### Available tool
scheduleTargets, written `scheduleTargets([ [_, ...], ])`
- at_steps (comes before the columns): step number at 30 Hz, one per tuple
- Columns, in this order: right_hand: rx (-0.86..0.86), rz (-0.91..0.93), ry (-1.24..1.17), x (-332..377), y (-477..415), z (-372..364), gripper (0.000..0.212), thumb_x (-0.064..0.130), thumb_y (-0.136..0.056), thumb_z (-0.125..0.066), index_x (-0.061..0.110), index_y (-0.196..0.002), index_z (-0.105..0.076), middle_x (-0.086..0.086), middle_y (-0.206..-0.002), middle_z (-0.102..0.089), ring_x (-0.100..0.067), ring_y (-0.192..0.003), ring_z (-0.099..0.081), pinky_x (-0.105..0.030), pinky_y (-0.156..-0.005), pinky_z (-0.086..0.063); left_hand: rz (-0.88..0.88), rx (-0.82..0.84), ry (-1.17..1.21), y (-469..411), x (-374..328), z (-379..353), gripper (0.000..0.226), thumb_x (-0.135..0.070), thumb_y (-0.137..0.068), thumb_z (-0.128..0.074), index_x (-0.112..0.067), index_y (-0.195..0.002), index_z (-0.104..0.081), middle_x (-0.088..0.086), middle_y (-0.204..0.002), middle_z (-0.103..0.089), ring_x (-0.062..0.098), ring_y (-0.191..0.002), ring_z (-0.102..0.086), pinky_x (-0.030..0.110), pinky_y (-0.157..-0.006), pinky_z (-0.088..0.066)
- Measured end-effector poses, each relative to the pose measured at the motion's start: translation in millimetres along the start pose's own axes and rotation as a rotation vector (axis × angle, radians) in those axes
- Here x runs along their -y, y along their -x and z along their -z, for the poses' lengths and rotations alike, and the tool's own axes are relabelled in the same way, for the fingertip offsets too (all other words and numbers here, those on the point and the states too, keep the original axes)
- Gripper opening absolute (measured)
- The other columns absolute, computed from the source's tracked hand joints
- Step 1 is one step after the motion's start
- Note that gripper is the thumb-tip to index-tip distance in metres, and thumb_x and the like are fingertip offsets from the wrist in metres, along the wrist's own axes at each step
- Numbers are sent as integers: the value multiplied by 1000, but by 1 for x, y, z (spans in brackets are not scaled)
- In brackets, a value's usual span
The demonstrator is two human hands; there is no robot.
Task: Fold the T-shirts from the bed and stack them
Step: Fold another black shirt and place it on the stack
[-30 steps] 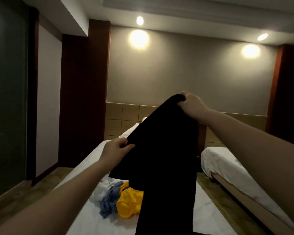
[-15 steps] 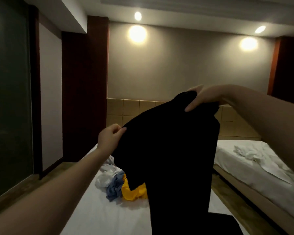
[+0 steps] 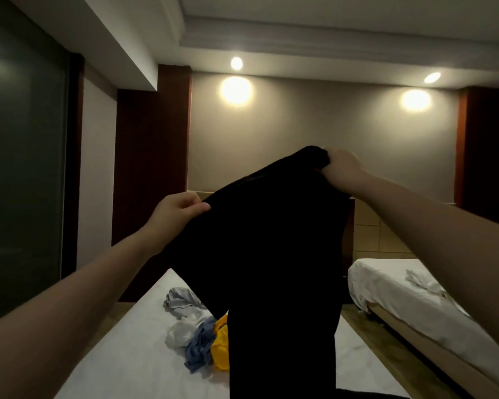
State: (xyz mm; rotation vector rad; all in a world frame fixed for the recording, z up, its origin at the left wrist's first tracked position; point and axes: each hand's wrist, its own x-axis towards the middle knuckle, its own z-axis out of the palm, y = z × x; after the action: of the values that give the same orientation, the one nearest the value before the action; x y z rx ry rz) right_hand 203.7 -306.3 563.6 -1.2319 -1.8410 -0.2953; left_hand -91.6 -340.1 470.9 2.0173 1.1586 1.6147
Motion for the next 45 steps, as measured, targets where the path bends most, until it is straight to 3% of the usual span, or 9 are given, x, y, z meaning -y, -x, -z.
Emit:
scheduleTargets([
  [3, -32, 9, -8, 0, 0, -1, 22, 7, -93, -44, 4, -108, -59, -22, -108, -63, -33, -97, -59, -27, -60, -31, 111, 238, 164, 2, -13, 7, 13, -11, -87, -57, -11, -74, -59, 2, -71, -56, 10, -59, -55, 23, -61, -43],
  [5, -14, 24, -25, 2, -1, -2, 23, 7, -92, -44, 4, -109, -60, -23, -107, -64, -25, -86, -55, -28, -56, -30, 142, 405, 256, 3, -13, 11, 12, -27, -72, -75, -19, -69, -66, 0, -71, -59, 9, -59, -58, 19, -58, -48],
  [8, -8, 30, -11, 5, -2, -6, 22, 8, -93, -44, 3, -107, -60, -23, -108, -63, -29, -93, -58, -29, -60, -25, 145, 520, 428, 3, -5, 12, 41, -43, -40, -90, -21, -61, -63, -1, -64, -56, 9, -52, -54, 18, -49, -46],
  [14, 1, 3, -11, 8, -1, -3, 27, 6, -92, -43, 2, -113, -59, -24, -110, -63, -38, -104, -58, -28, -71, -34, 164, 635, 420, 8, 17, 12, 44, -30, -53, -87, -16, -91, -70, 4, -85, -65, 17, -75, -64, 25, -67, -53],
  [21, -6, -13, -38, 16, -2, 0, 26, 7, -93, -42, -5, -111, -56, -17, -91, -55, -30, -87, -54, -28, -69, -33, 182, 490, 351, 14, 29, -7, 44, -57, -47, -83, -19, -59, -63, -3, -55, -46, 6, -48, -45, 15, -49, -37],
  [27, -11, -49, -57, 9, -6, 0, 28, 7, -92, -43, -4, -115, -54, -25, -109, -60, -35, -98, -57, -34, -75, -39, 174, 418, 362, 14, 45, -14, 54, -44, -52, -81, -10, -93, -71, 4, -79, -66, 15, -74, -64, 22, -64, -49],
  [39, -14, -92, -84, 1, -5, -10, 21, 6, -88, -46, 0, -103, -59, -20, -92, -62, -32, -90, -59, -30, -67, -38, 198, 416, 486, 15, 63, -21, 48, -56, -38, -86, -20, -68, -73, -1, -63, -61, 9, -55, -60, 16, -50, -46],
  [43, 8, -65, -72, 0, -6, -12, 11, 7, -89, -45, 9, -85, -55, -3, -66, -48, -21, -76, -49, -27, -54, -32, 190, 482, 396, 18, 75, -26, 54, -47, -41, -90, -15, -83, -76, 7, -82, -70, 19, -76, -68, 24, -67, -54],
  [45, 13, -43, -60, 1, -5, -13, 24, 6, -90, -45, 17, -69, -48, 3, -62, -44, -19, -64, -45, -23, -52, -30, 176, 502, 340, 20, 82, -30, 46, -34, -52, -87, -17, -92, -74, 8, -92, -71, 23, -89, -68, 30, -77, -54],
])
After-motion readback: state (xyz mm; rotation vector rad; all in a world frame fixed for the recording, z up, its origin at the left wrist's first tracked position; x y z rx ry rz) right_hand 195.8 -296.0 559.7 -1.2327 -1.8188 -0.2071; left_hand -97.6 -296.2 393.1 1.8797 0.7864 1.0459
